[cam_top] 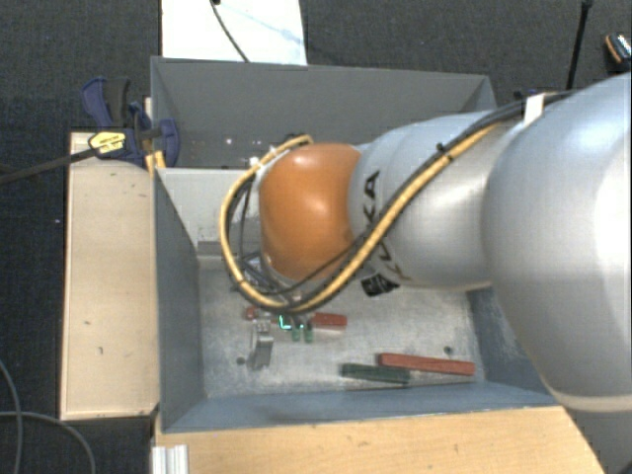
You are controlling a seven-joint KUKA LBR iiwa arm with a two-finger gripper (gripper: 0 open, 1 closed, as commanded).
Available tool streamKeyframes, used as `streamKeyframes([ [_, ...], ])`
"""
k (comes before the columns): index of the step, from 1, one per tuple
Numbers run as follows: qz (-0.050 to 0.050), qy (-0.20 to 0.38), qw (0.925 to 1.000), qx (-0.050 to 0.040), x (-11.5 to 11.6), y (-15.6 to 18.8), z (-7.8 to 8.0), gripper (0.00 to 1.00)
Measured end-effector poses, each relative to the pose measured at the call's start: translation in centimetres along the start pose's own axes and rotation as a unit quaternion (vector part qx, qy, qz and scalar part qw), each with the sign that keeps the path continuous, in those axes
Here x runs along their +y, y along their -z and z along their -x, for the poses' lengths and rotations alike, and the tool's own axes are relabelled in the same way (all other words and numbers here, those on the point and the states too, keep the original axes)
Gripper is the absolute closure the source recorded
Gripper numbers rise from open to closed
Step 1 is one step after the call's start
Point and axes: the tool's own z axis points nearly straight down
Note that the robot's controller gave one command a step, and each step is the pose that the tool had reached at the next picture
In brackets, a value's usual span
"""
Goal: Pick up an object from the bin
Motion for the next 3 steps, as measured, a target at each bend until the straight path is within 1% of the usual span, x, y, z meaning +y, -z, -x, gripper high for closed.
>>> streamKeyframes([
  [1,-0.002,0.050,0.9987,-0.0005,-5.8,-7.4,3.9,0.00],
  [2,0.000,0.049,0.9988,-0.0025,-5.4,-7.0,3.9,1.00],
  [3,0.002,0.016,0.9998,-0.0075,-6.1,7.1,2.4,1.00],
])
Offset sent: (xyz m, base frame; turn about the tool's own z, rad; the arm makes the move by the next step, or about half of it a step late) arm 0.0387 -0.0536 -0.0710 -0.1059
